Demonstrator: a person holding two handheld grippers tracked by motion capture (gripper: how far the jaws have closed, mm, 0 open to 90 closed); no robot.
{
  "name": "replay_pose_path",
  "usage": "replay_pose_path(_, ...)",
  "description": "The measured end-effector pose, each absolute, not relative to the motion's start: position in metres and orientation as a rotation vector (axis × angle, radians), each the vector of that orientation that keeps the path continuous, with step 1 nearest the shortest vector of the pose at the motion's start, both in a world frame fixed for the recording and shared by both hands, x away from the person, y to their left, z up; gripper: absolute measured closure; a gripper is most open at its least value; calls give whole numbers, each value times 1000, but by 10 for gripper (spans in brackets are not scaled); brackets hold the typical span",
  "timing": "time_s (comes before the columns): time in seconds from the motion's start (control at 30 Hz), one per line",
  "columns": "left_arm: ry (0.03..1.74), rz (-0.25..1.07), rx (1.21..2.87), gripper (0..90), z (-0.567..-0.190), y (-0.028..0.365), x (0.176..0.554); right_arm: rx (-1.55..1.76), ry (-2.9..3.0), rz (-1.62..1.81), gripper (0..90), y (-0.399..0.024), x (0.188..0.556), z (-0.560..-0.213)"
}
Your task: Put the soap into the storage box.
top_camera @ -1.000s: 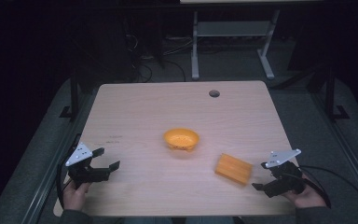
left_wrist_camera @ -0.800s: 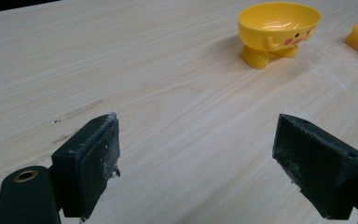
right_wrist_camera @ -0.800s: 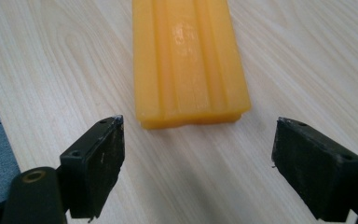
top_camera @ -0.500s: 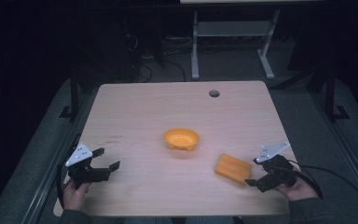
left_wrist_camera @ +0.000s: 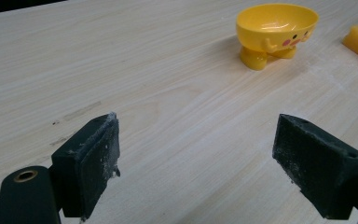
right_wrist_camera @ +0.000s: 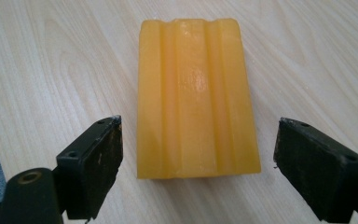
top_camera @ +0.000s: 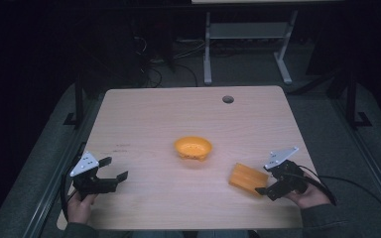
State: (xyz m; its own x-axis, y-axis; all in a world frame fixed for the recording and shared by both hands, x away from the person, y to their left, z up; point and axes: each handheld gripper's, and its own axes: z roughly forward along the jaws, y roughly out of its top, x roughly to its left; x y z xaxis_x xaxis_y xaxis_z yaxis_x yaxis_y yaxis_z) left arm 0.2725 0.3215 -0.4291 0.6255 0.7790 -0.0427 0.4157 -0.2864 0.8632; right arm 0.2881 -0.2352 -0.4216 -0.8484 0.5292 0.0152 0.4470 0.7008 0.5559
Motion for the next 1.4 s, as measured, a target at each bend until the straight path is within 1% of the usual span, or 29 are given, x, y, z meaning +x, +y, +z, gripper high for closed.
replay_pose_path(0.6, 956, 491, 1888, 141, -429, 324, 272, 736, 2806, 810, 144, -214, 303, -424)
replay_pose_path(1.4, 959, 485, 1889, 141, -429, 324, 272, 719, 2878, 667, 144, -194, 318, -443)
